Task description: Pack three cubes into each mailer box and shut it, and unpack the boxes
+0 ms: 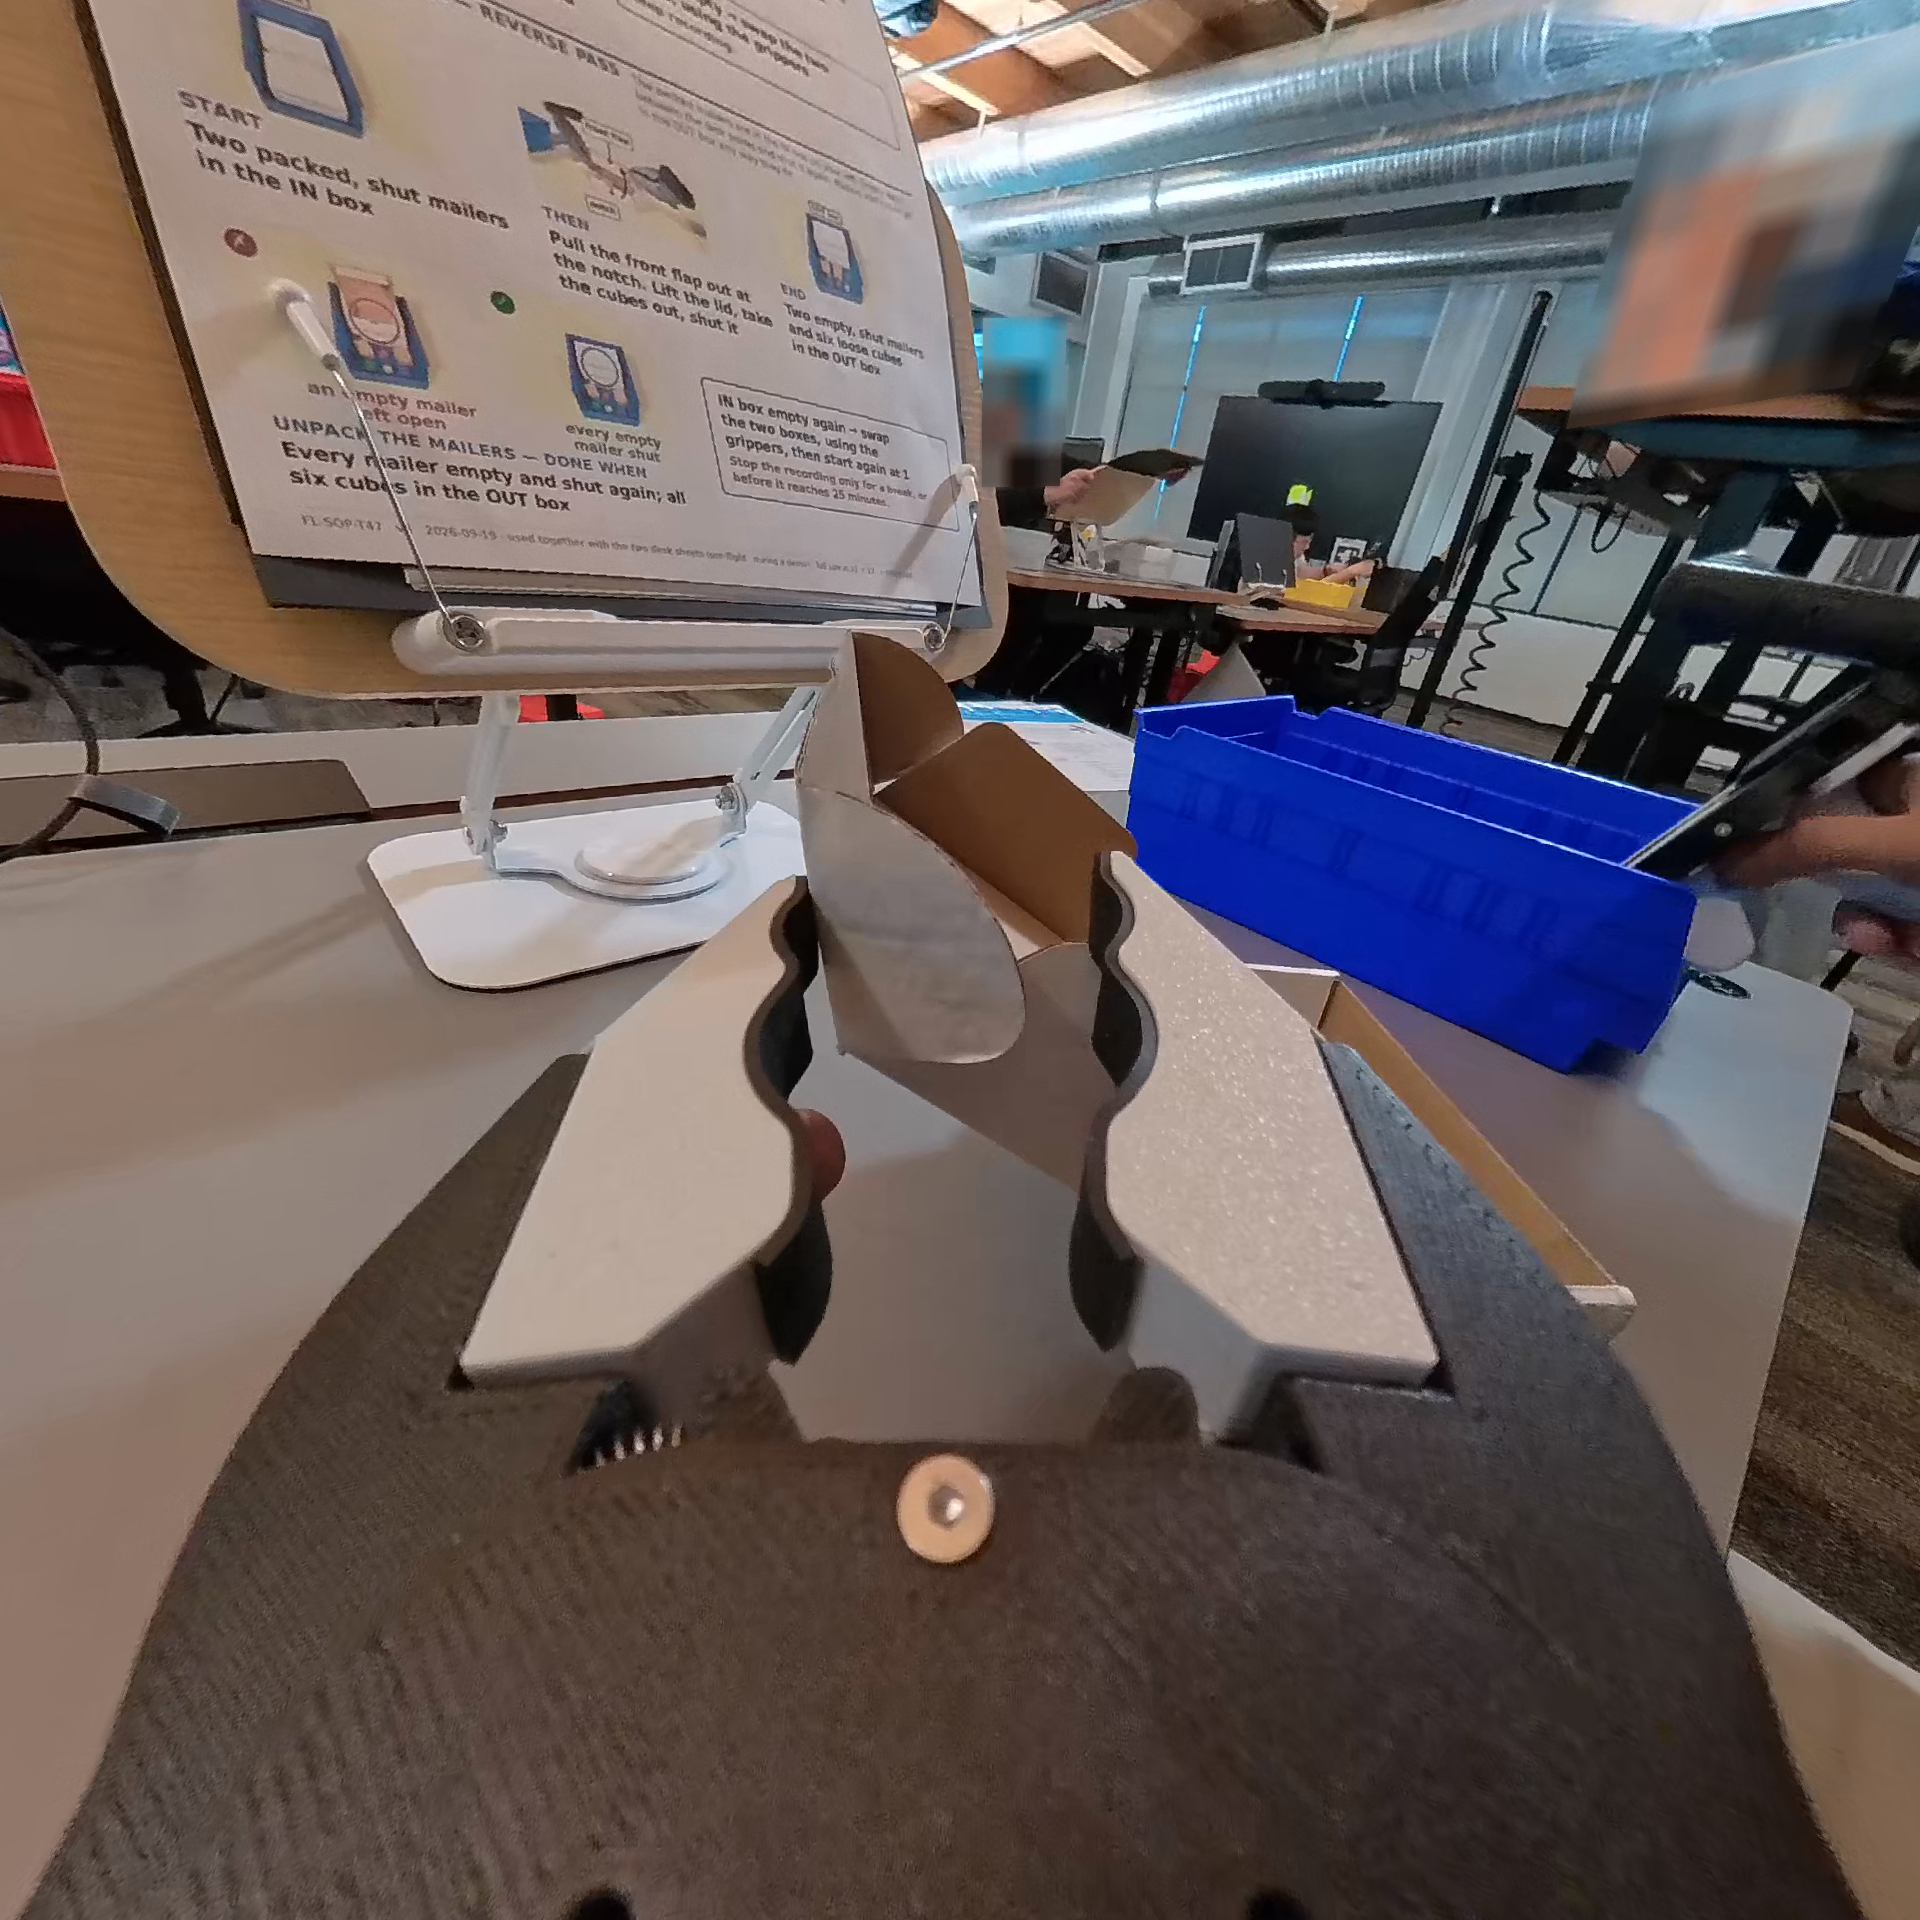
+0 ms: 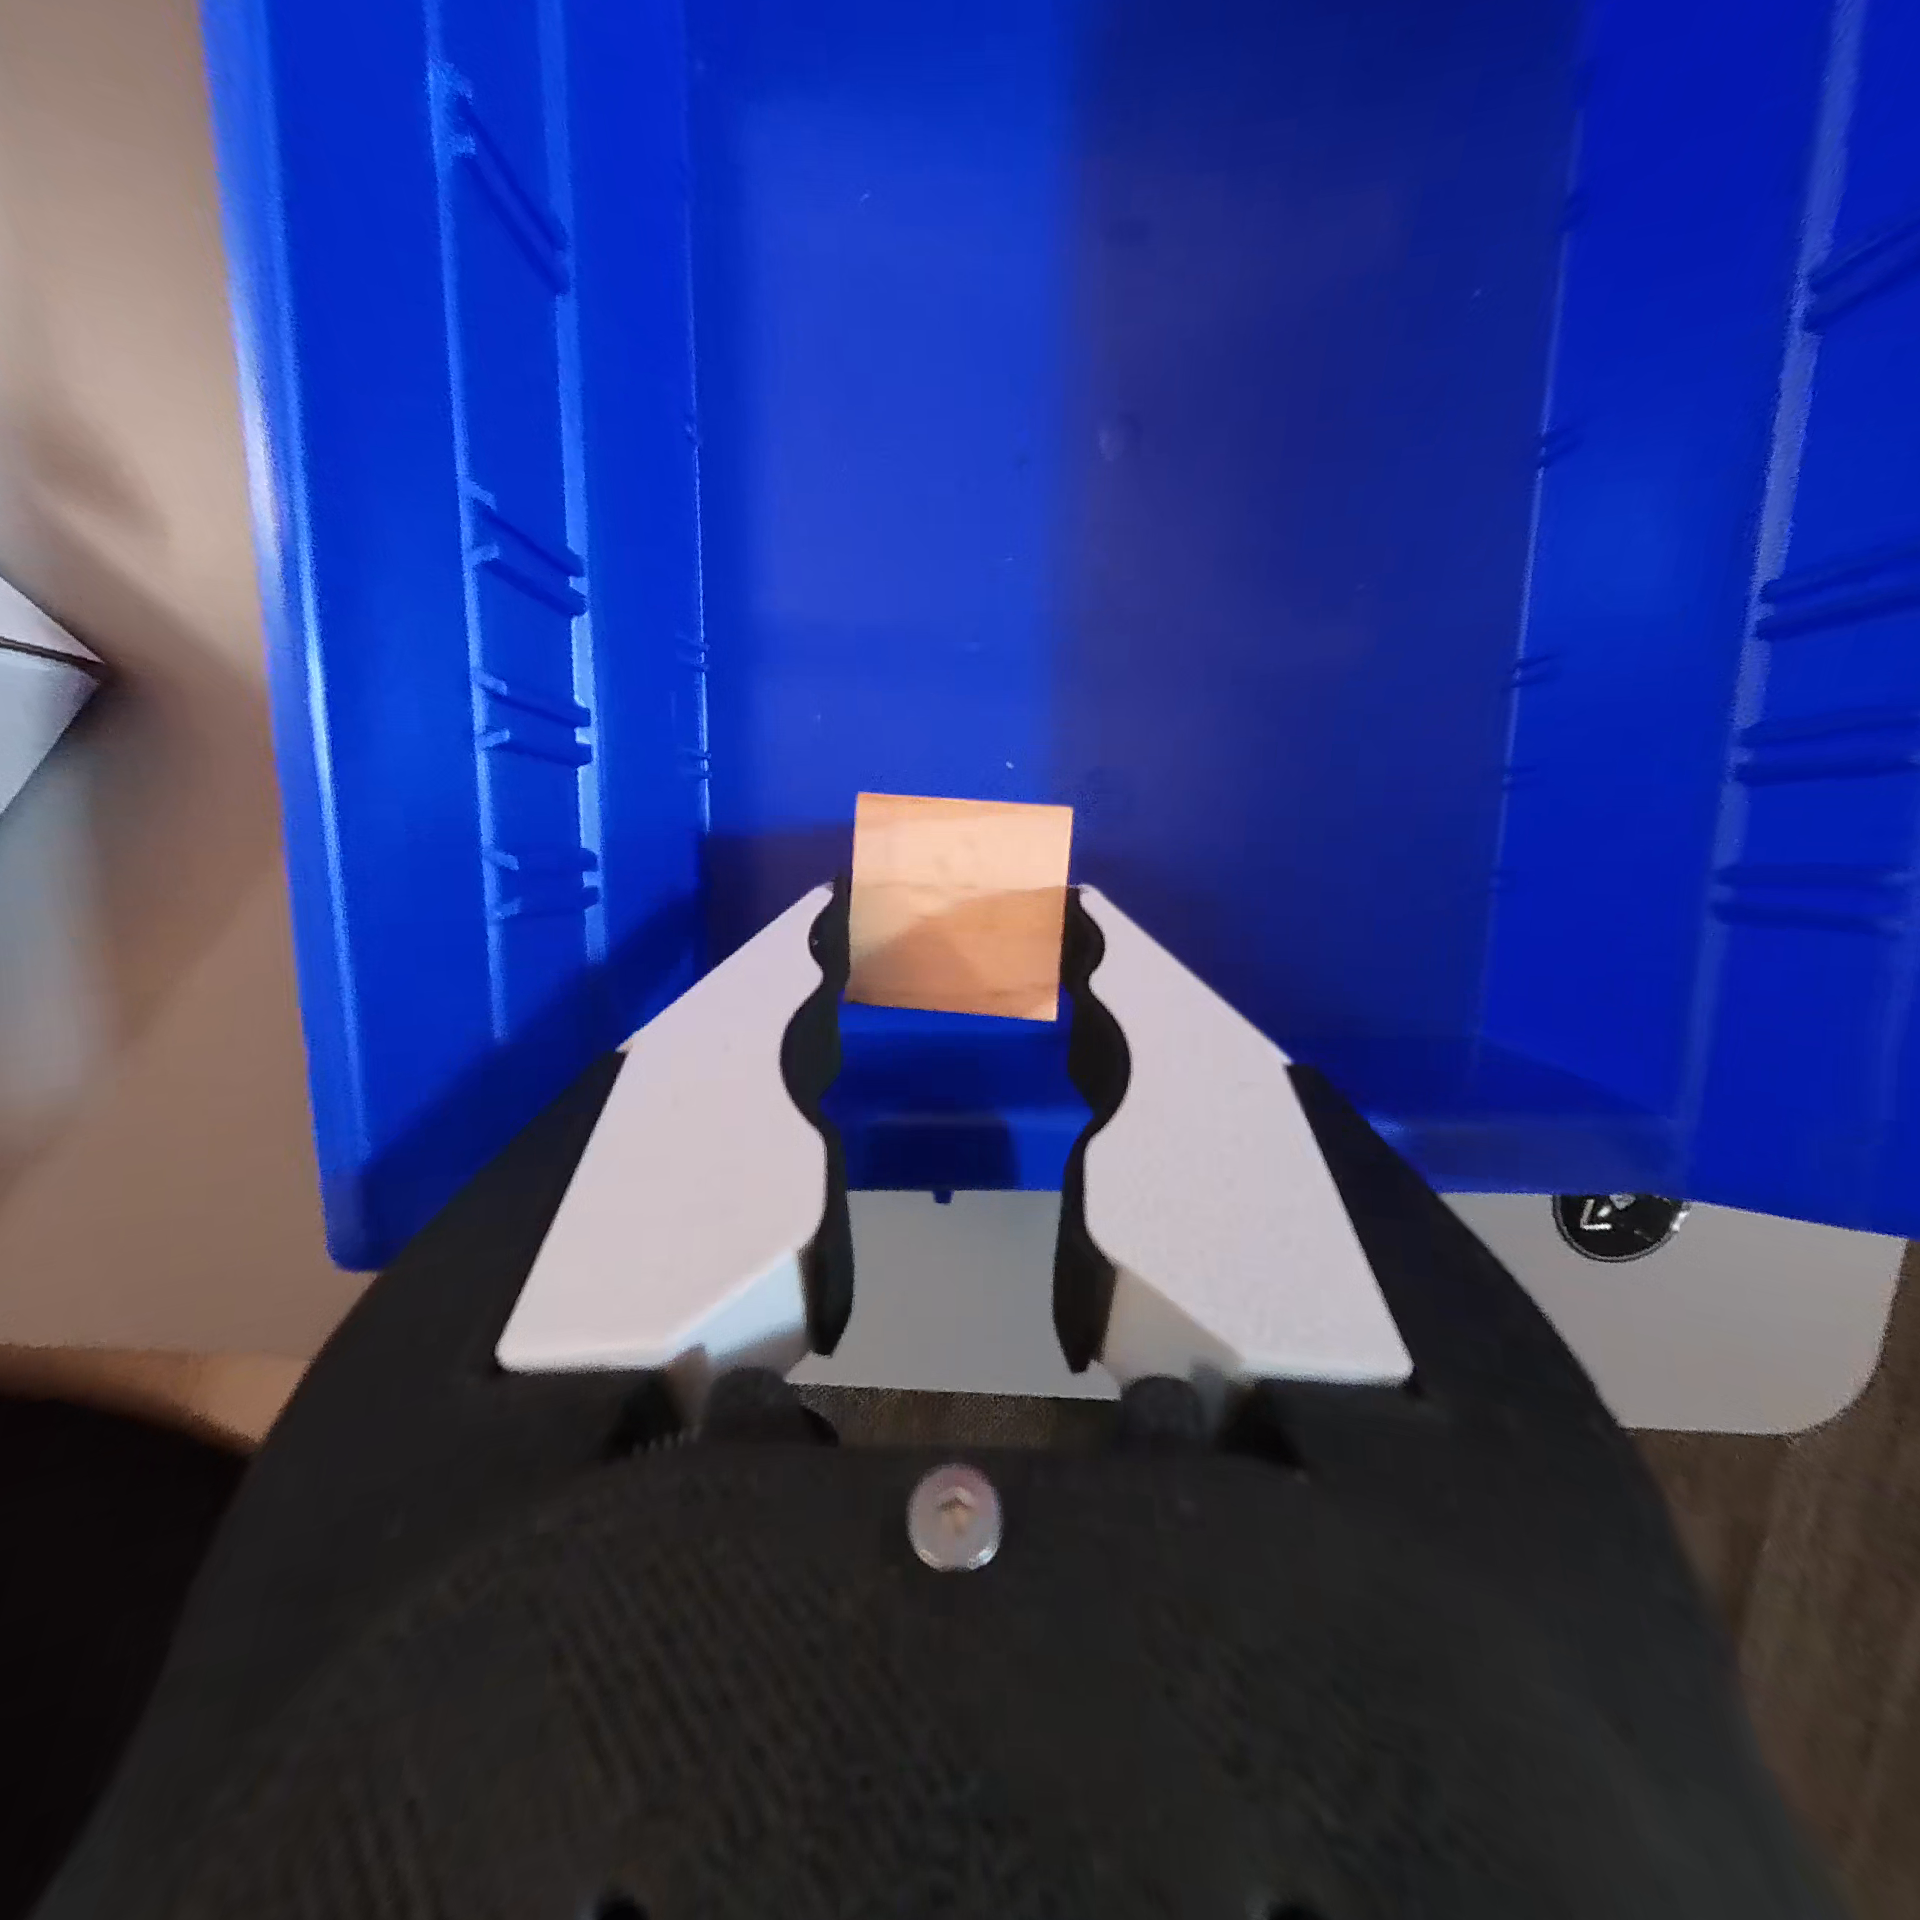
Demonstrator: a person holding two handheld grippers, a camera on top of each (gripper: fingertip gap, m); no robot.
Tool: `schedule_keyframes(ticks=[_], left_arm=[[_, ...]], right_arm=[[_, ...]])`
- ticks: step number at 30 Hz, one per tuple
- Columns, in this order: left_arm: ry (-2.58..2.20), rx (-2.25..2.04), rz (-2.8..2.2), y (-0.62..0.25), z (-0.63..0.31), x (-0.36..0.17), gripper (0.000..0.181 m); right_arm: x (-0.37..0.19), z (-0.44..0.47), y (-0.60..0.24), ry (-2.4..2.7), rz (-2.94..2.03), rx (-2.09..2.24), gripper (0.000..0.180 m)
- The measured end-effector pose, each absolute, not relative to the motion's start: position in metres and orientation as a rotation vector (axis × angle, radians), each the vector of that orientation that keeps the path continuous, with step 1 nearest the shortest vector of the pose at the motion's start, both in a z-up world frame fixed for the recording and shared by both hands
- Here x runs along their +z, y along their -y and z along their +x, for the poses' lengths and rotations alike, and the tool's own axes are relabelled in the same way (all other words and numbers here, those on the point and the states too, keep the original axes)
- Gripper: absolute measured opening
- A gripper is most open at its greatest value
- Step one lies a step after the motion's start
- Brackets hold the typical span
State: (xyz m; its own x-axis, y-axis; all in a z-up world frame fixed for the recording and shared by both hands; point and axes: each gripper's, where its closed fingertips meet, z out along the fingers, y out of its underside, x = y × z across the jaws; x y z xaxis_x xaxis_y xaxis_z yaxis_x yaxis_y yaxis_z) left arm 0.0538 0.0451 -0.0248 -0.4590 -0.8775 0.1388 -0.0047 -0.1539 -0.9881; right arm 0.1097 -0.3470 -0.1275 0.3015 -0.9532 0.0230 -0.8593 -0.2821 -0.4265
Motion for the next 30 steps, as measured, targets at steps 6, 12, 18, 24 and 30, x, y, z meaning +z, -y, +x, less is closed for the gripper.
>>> schedule_keyframes(ticks=[6, 12, 18, 24, 30], left_arm=[[-1.451, -1.679, -1.018, -0.045, 0.053, -0.024, 0.053], [-1.447, -1.687, -1.024, -0.045, 0.054, -0.025, 0.053], [-1.444, -1.690, -1.015, -0.044, 0.053, -0.024, 0.053], [-1.447, -1.700, -0.992, -0.043, 0.052, -0.024, 0.053], [-1.449, -1.700, -0.979, -0.045, 0.052, -0.026, 0.053]], right_arm=[[-0.121, 0.105, 0.351, -1.636, -2.217, -0.407, 0.052], [-0.035, 0.114, 0.321, -1.396, -1.971, -0.516, 0.050], [-0.006, 0.080, 0.164, -0.879, -1.994, -0.224, 0.044], [-0.109, 0.077, 0.076, -0.599, -2.431, -0.302, 0.044], [-0.139, 0.097, 0.057, -0.598, -2.516, -0.300, 0.034]])
